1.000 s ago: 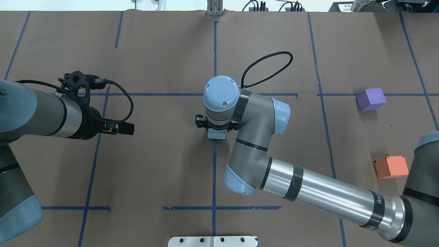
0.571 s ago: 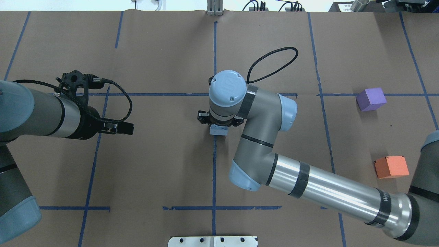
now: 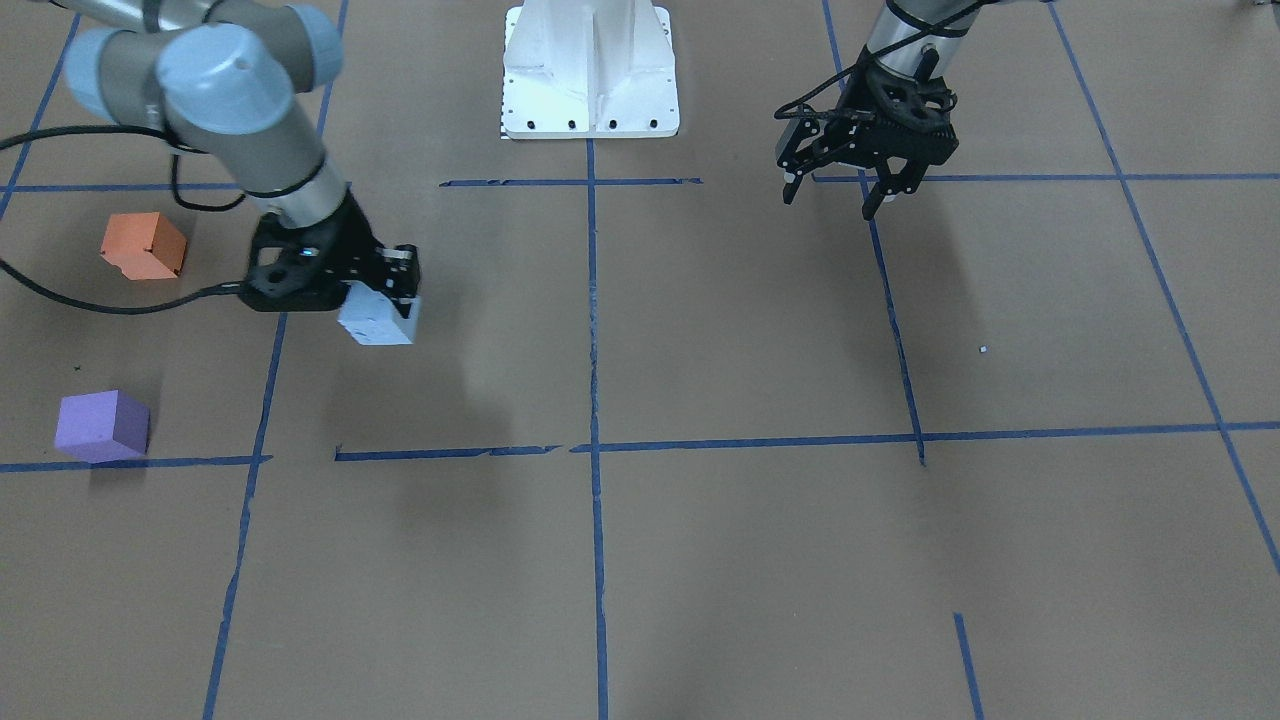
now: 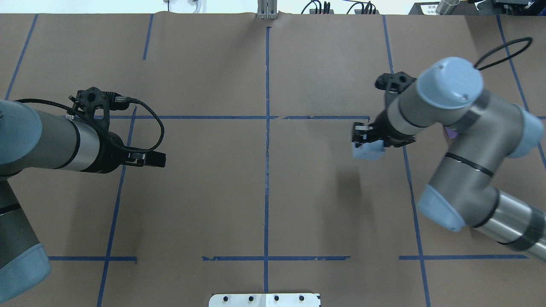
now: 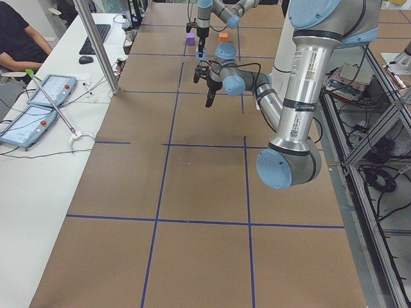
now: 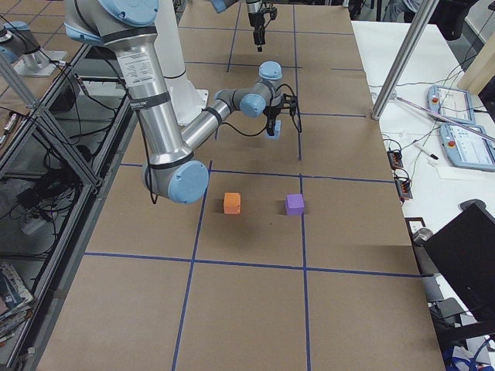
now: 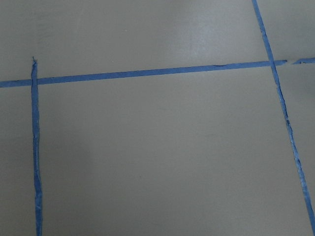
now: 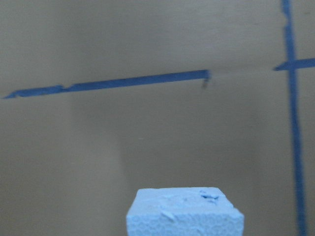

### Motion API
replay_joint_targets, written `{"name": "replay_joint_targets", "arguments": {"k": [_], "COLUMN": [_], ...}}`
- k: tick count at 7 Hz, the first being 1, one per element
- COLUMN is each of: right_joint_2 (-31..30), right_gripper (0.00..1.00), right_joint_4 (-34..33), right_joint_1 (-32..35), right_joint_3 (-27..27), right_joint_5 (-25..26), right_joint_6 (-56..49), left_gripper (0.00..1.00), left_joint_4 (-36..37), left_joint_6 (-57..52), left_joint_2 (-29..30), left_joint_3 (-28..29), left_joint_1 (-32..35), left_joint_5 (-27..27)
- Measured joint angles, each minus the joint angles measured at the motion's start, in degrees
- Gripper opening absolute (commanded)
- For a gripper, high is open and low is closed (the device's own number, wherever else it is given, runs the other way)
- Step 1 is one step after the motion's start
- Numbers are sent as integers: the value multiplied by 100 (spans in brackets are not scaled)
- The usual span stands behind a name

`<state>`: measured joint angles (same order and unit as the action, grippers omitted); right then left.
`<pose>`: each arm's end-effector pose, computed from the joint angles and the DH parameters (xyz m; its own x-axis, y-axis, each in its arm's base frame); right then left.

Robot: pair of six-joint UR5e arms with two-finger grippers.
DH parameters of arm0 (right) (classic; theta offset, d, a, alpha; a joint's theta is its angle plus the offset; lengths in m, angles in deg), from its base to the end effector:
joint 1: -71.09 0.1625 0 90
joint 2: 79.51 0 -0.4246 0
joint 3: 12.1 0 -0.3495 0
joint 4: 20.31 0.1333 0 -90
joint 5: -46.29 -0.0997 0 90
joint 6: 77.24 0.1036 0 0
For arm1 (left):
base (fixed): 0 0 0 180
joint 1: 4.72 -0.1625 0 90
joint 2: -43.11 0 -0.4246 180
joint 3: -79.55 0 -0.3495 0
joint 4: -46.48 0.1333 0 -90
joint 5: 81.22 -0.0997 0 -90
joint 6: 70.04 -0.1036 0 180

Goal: Place blue block between orange and purple blocks
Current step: 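Carry the light blue cube with the right gripper between purple and orange cubes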

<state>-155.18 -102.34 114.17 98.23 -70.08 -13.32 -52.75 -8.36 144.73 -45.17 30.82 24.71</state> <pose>-0.3266 -0.4249 0.3759 0.6551 0.0733 0.7520 -0.1160 0.9932 0.0042 0.3177 -0.3558 0.2996 0.5828 0.1443 -0.7997 0.1116 0.9606 0.2547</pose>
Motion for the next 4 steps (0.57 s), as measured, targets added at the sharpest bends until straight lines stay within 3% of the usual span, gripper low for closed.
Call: {"name": "replay_joint_targets", "arguments": {"k": [2, 4], "right_joint_2": [-1337, -1670], "right_gripper": [4, 4], "right_joint_4": [213, 380], "right_joint_1": [437, 564], "right_joint_3": [288, 49], "right_joint_5": [-104, -123], "right_joint_6": [-1021, -1239], "left_gripper": [100, 100], "left_joint_4": [0, 0], "left_joint_6": [6, 14], "left_joint_2": [3, 6], "left_joint_3": [-1, -4], "left_joint_1": [0, -2], "left_joint_5": [-2, -3]}}
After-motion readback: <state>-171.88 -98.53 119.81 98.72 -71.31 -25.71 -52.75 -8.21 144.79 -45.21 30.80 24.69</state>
